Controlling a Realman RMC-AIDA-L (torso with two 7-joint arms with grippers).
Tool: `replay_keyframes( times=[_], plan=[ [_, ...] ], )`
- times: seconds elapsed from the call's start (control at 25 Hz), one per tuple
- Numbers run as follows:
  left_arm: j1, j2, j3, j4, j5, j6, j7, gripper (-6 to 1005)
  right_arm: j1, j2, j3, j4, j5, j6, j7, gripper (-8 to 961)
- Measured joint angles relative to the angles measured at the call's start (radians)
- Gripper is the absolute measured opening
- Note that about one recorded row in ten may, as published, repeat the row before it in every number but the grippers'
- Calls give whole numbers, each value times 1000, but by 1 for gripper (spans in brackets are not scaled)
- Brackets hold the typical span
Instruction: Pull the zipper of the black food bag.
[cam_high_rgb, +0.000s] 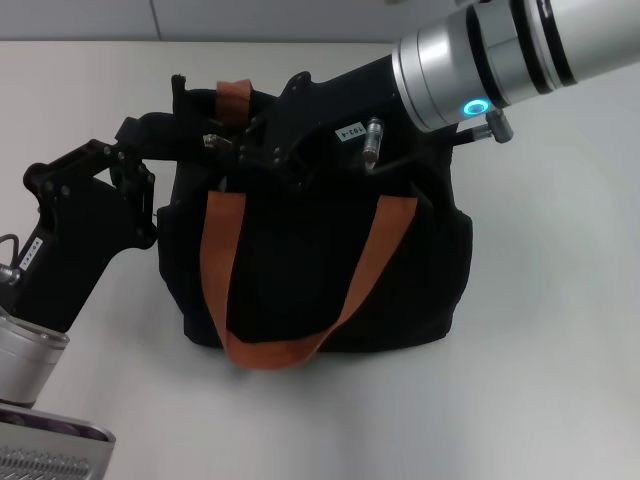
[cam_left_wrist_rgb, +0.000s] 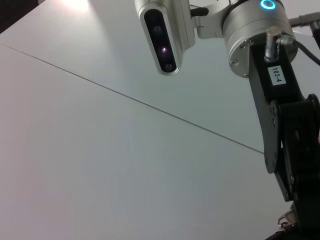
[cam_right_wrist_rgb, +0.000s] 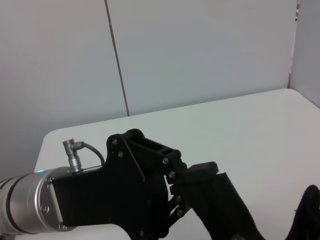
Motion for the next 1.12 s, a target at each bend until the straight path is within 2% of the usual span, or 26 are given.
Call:
replay_keyframes(
  times=[0.36,1.12],
  plan=[
    [11,0,-3,2,-3,0,0,17,-31,0,52,-4,7,-4,-5,3],
    [15,0,-2,2,-6,-2,0,17,-44,0,48,-9,25,-13,-23,0]
  ],
)
